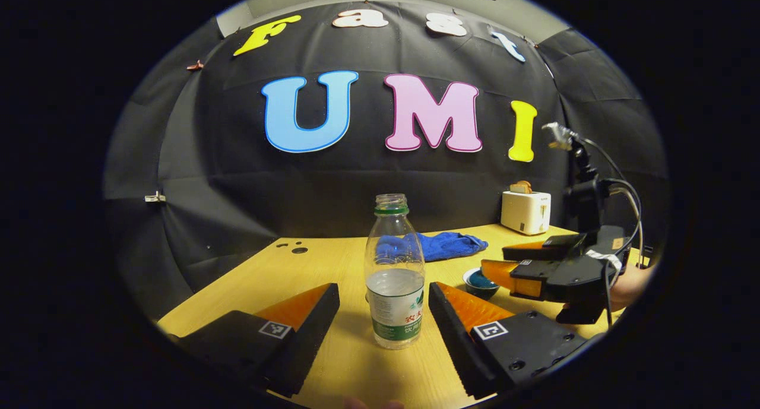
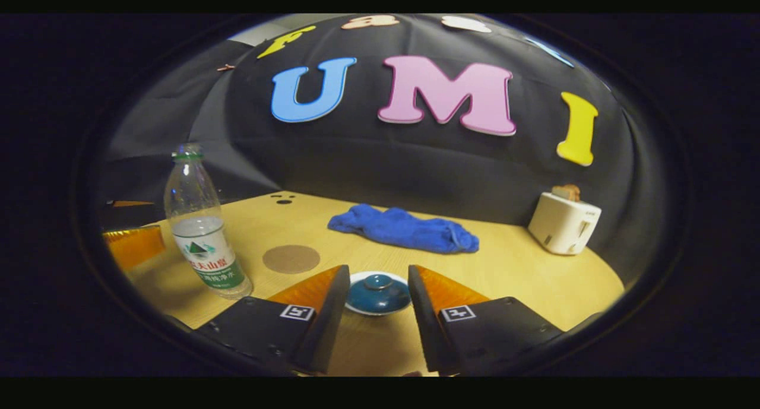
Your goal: Open the teacup lid with one hand, grasp the water bottle and pour water into the teacup with the other hand; after pouring, place the water bottle on the coaster and then close the teacup lid.
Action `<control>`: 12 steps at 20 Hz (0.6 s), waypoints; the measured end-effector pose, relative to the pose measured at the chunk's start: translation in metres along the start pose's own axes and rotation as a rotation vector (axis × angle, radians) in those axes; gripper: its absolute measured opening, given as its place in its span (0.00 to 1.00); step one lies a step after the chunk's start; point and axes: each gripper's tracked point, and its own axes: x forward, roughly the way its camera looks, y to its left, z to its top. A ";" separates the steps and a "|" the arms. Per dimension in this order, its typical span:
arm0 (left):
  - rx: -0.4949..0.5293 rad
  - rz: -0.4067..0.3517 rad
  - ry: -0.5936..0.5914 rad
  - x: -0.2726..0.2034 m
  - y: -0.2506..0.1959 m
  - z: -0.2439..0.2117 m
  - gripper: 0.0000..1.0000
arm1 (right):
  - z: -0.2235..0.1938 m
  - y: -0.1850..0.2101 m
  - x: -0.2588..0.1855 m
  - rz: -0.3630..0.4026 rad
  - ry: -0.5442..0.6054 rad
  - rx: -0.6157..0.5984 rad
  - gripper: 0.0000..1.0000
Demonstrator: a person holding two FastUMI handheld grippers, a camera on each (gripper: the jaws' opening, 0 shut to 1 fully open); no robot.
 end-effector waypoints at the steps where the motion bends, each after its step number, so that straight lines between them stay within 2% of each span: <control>1: -0.001 0.002 0.001 0.002 0.001 0.000 0.95 | -0.002 0.001 0.007 0.000 0.001 -0.001 0.62; 5: -0.020 0.003 0.013 0.008 0.001 -0.006 0.95 | -0.012 0.002 0.016 -0.006 0.025 -0.027 0.62; 7: -0.029 0.002 0.018 0.011 0.000 -0.009 0.95 | -0.007 -0.001 0.017 -0.023 0.011 -0.029 0.56; 9: -0.034 0.001 0.021 0.012 0.000 -0.011 0.95 | -0.001 0.000 0.014 -0.007 0.012 -0.022 0.39; 10: -0.034 -0.001 0.023 0.013 -0.002 -0.012 0.95 | -0.006 0.001 0.016 -0.002 0.011 -0.019 0.33; 11: -0.035 -0.005 0.025 0.015 -0.003 -0.012 0.95 | -0.006 0.002 0.017 0.004 0.010 -0.016 0.31; 12: -0.036 -0.009 0.026 0.016 -0.005 -0.014 0.95 | -0.003 0.002 0.015 0.011 -0.001 -0.013 0.36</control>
